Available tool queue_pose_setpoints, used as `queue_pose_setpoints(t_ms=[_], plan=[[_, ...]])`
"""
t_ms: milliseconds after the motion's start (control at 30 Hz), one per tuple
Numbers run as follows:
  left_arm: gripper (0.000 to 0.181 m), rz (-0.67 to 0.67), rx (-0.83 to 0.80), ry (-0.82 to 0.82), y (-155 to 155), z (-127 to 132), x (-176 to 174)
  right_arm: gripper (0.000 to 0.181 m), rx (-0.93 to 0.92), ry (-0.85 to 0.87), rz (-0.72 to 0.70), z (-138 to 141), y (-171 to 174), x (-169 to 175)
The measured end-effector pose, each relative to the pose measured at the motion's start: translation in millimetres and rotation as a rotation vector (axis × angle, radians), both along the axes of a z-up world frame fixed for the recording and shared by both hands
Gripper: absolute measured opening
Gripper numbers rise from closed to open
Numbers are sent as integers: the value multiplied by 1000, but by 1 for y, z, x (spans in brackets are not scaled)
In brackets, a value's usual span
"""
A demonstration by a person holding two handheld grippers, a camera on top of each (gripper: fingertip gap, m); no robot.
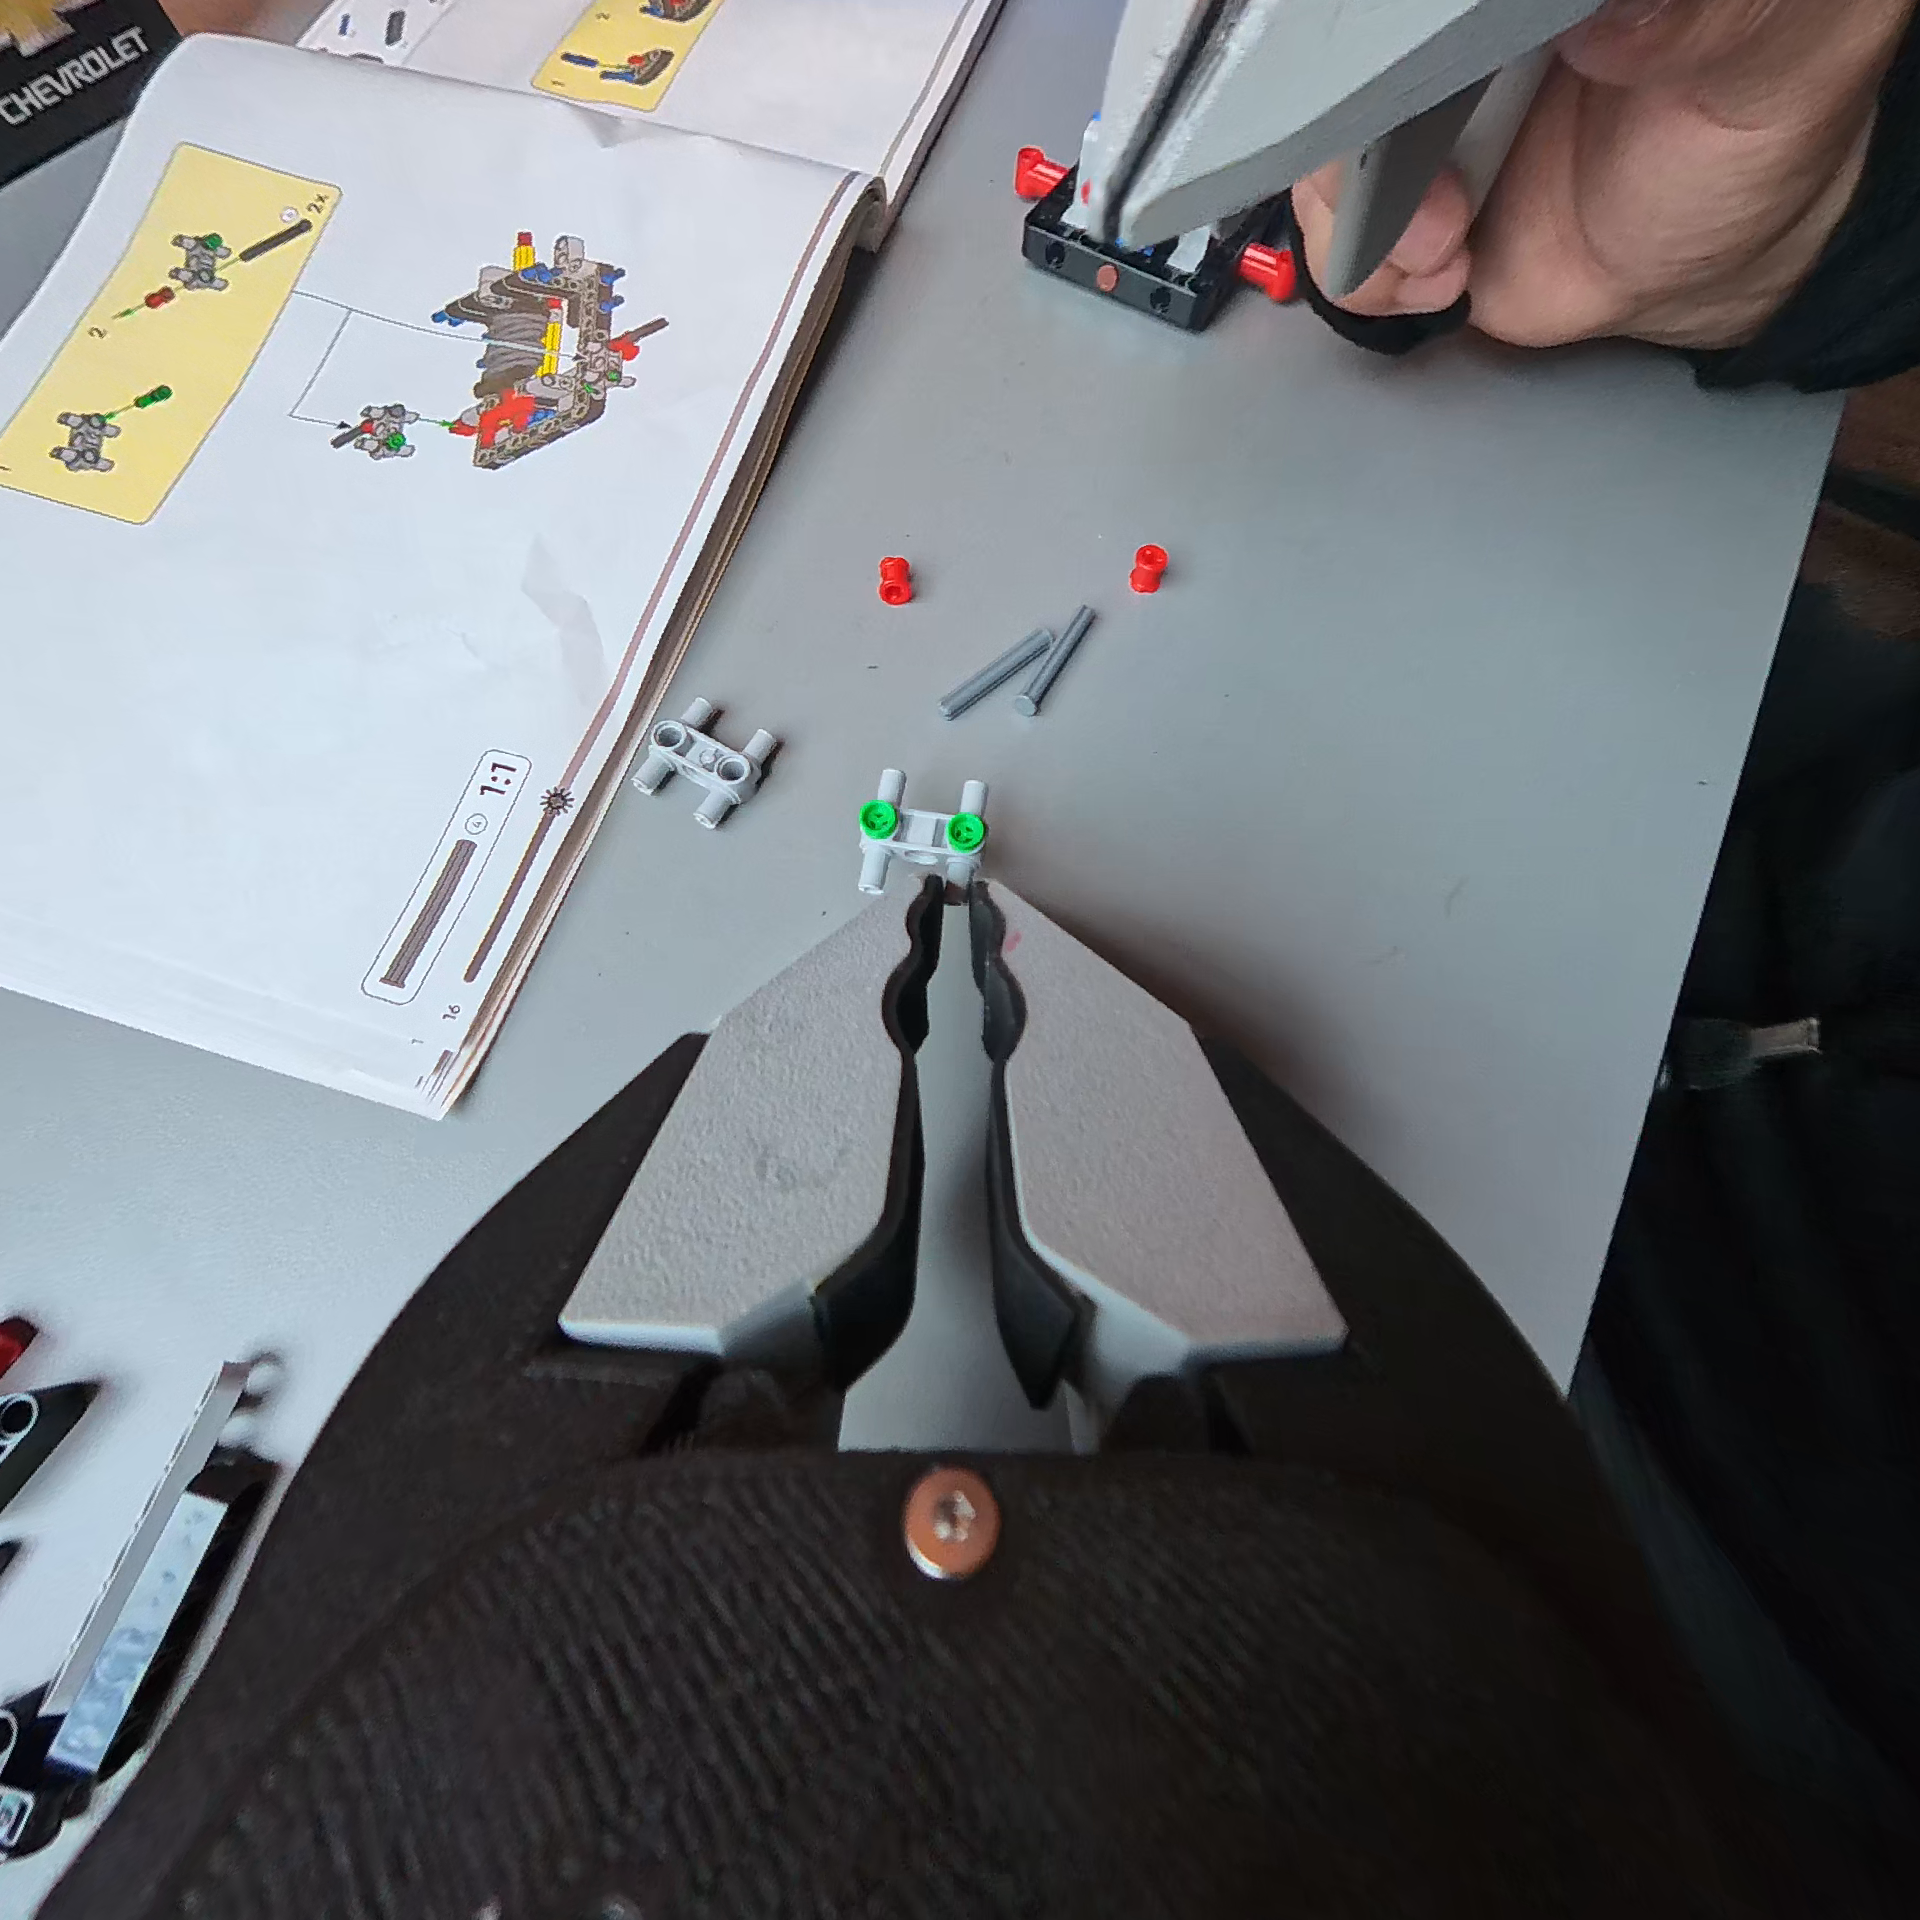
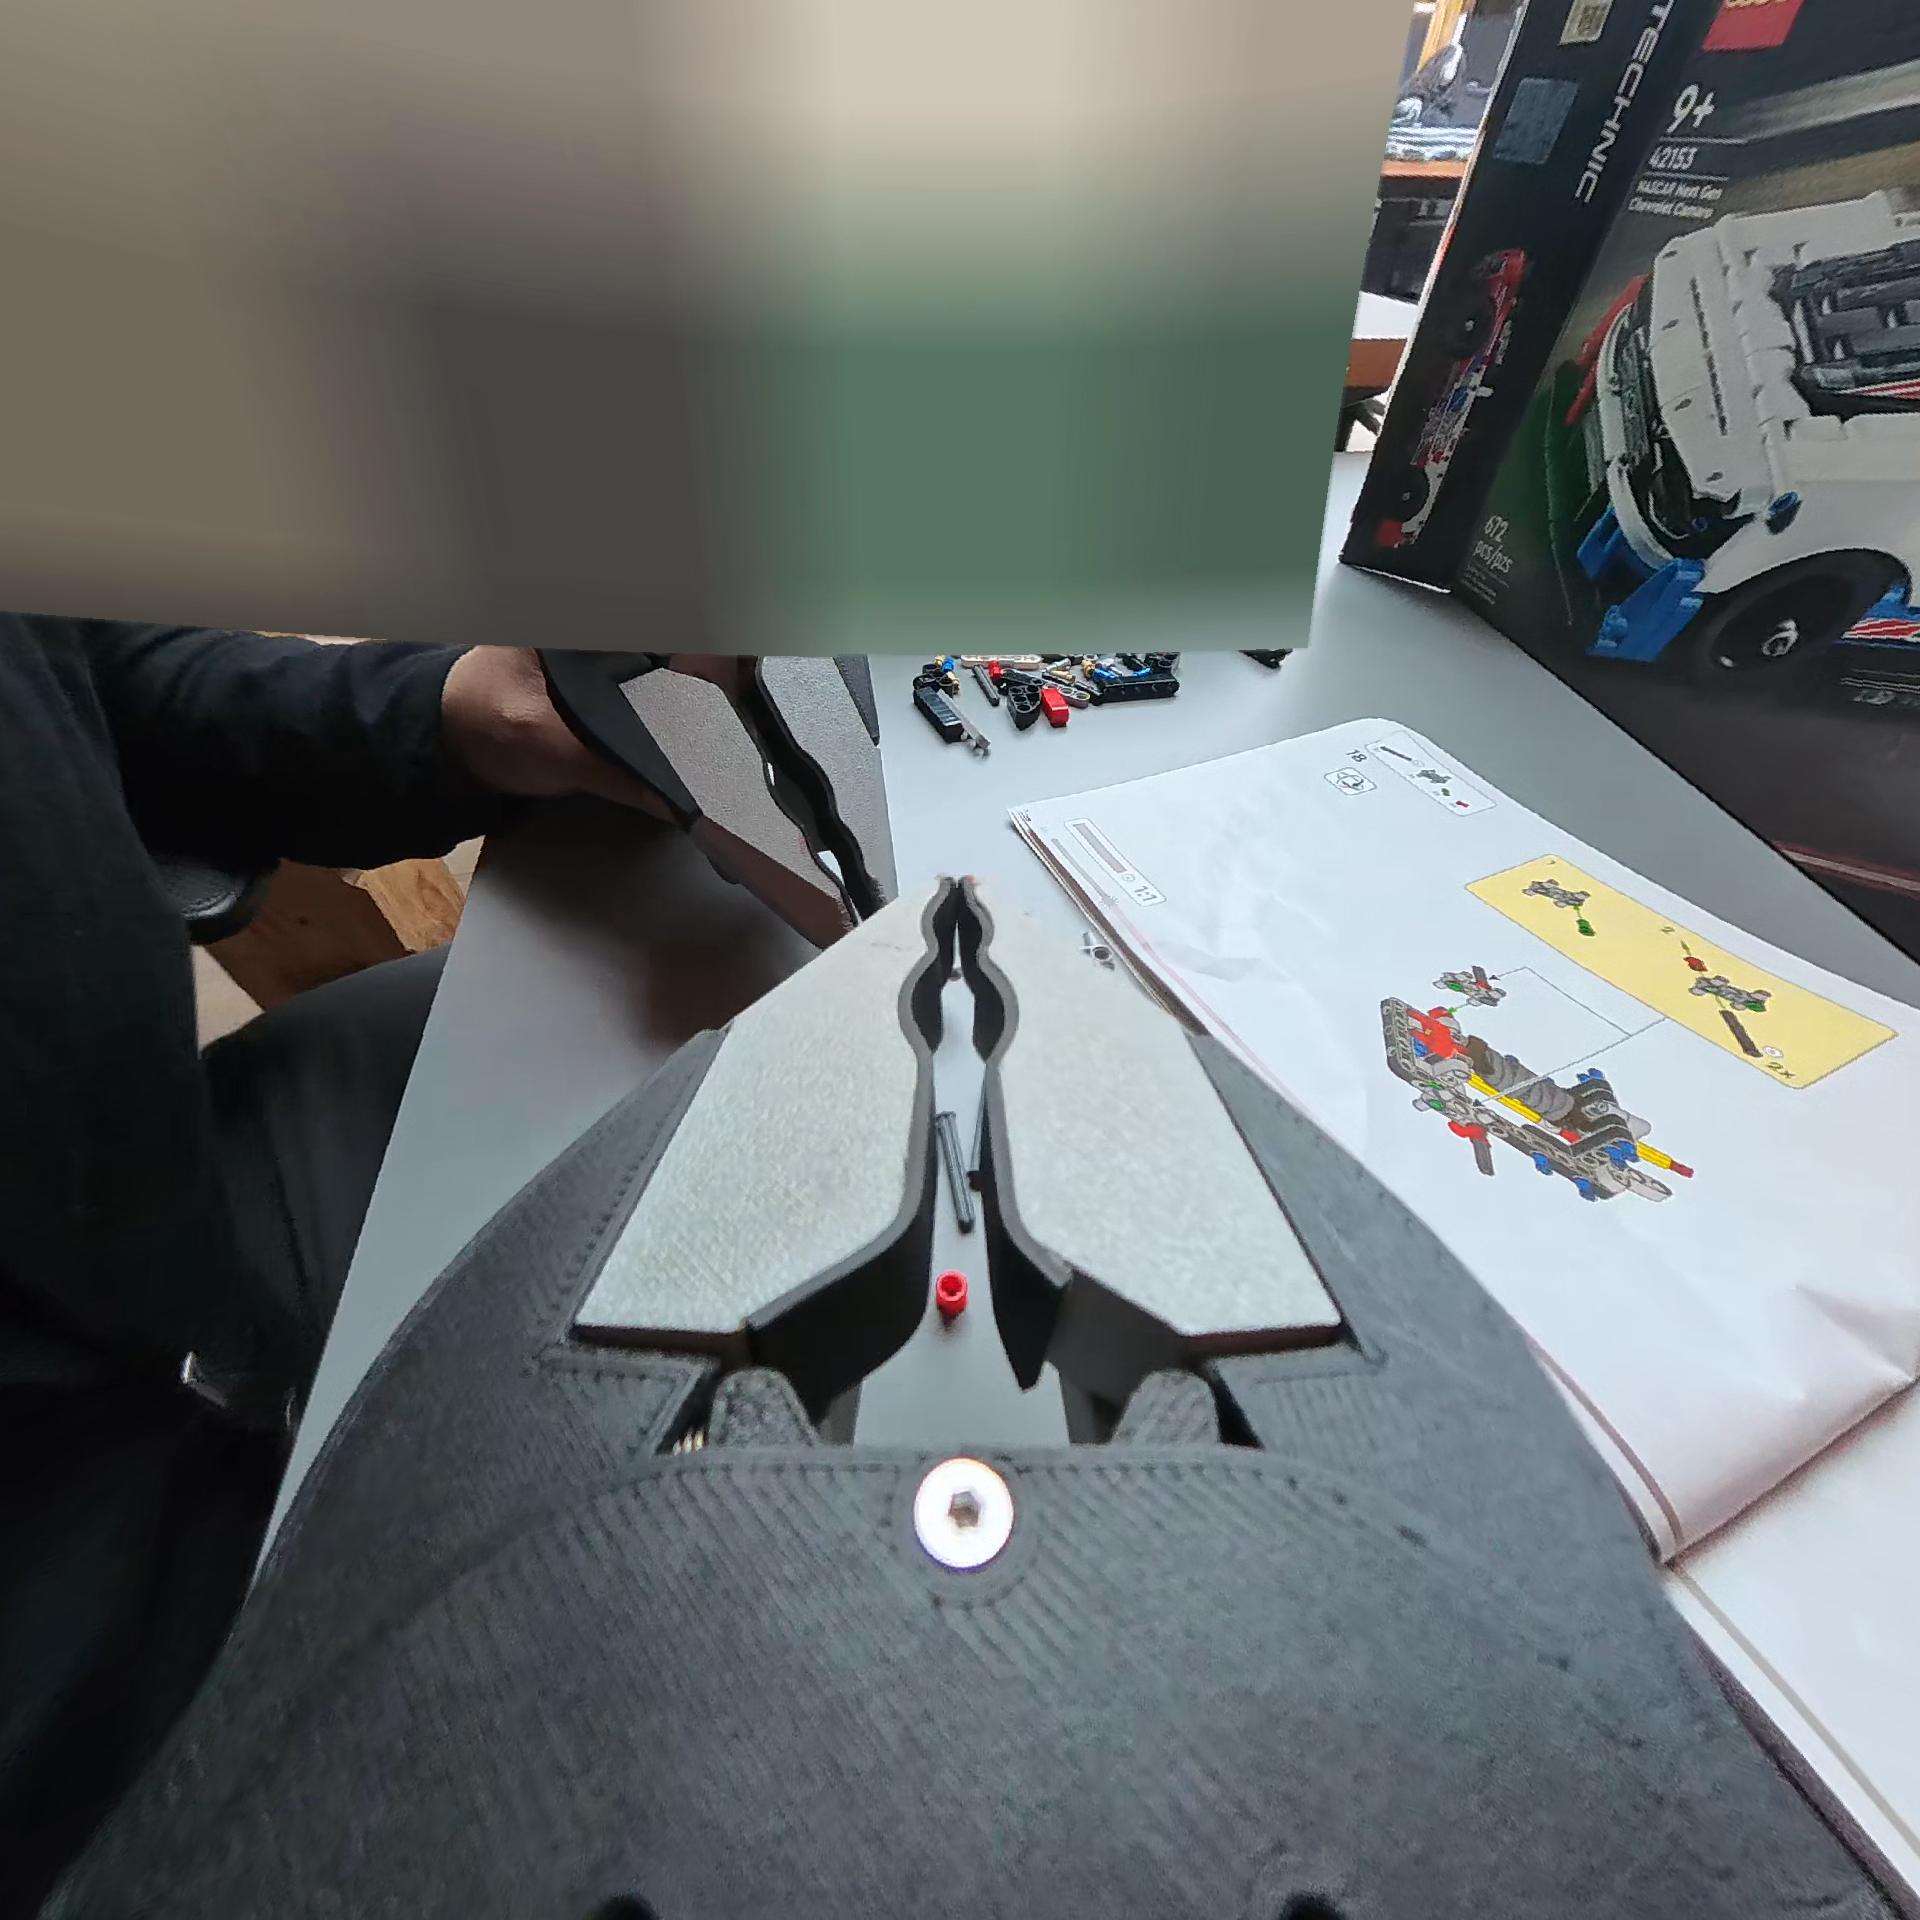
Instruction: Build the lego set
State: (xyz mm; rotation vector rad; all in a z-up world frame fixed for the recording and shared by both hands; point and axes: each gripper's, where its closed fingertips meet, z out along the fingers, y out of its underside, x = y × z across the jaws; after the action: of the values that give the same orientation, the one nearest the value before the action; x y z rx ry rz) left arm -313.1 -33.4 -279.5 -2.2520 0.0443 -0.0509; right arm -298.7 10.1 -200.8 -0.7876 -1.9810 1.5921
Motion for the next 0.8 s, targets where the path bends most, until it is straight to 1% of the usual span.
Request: queue_pose_setpoints(t_ms=[133,333,533,700,800], plan=[[3,5,-14,-13,0,-2,-1,0,-20,10,-4,5,3,2],[2,16,22,-36,-1,3,-3,0,-54,50,-33,17,12,5],[3,21,10,-9,-2,1,-2,0,-39,73,-42,19,11,6],[3,39,-10,9,-6,-2,0,0,12,57,-20,11,3,7],[3,17,-8,19,-8,-1,6,2,66,-4,34,-6,-8,9]])
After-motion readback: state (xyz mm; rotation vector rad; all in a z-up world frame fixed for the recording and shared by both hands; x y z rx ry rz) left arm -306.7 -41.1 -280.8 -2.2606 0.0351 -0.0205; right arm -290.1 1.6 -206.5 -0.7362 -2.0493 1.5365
